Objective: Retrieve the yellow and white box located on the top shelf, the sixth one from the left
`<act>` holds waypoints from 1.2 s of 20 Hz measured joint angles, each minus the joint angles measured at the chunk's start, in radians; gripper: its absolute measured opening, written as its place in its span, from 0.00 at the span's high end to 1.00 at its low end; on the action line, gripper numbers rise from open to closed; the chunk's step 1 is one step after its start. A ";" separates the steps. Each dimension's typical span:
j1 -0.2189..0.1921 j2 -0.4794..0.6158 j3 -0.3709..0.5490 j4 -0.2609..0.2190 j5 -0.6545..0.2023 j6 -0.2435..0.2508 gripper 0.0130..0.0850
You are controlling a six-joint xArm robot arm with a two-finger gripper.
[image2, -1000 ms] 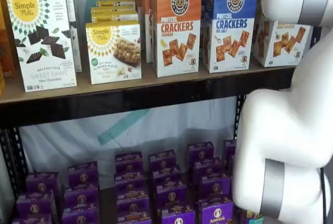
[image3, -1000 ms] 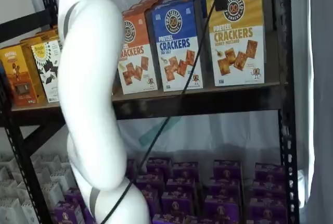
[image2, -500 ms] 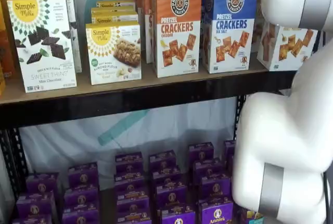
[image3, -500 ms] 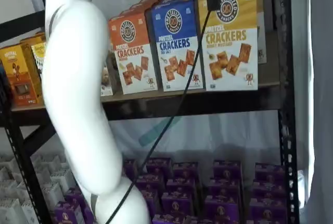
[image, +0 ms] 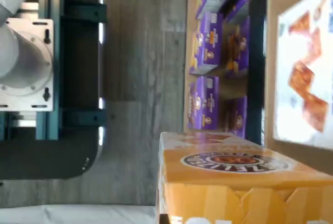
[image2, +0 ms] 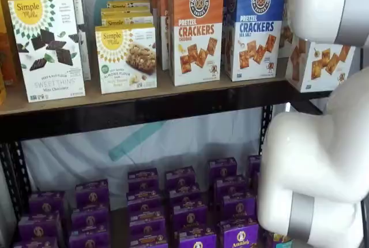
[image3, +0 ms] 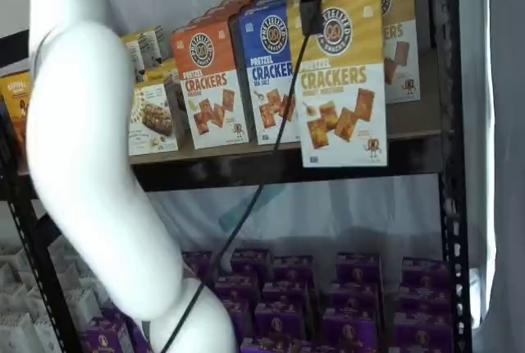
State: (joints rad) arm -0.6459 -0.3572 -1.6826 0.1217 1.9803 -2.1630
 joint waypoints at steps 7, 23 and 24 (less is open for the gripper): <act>0.085 -0.096 0.118 -0.019 0.025 0.077 0.39; 0.222 -0.230 0.277 0.041 0.008 0.239 0.39; 0.231 -0.239 0.287 0.042 0.003 0.249 0.39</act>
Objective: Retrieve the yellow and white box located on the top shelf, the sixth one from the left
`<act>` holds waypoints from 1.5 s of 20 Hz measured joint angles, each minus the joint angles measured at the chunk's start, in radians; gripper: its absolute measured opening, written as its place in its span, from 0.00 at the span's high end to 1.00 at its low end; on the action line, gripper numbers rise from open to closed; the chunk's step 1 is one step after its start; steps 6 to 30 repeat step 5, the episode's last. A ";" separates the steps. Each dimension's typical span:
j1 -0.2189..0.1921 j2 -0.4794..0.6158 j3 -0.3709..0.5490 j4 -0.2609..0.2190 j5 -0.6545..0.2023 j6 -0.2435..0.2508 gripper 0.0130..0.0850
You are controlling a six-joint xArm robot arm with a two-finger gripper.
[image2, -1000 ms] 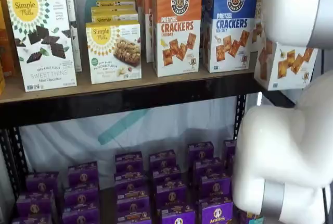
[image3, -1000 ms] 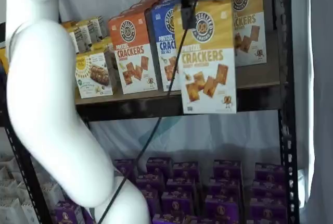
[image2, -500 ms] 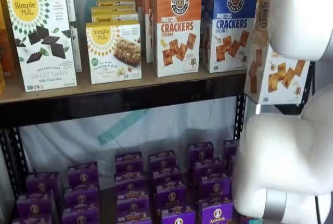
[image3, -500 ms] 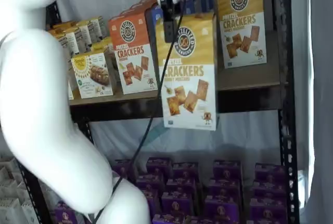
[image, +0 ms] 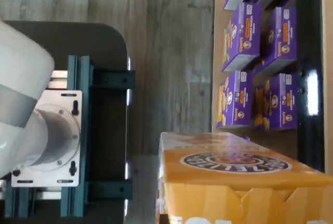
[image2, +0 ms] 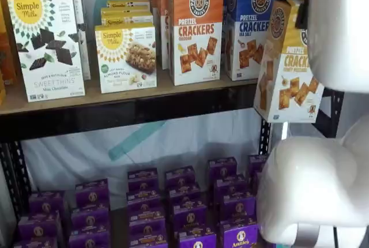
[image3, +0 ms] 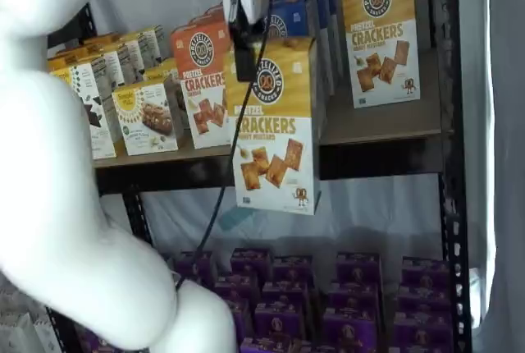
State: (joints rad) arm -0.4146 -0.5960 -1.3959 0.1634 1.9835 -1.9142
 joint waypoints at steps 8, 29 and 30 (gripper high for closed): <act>0.036 -0.033 0.034 -0.002 -0.015 0.035 0.39; 0.036 -0.033 0.034 -0.002 -0.015 0.035 0.39; 0.036 -0.033 0.034 -0.002 -0.015 0.035 0.39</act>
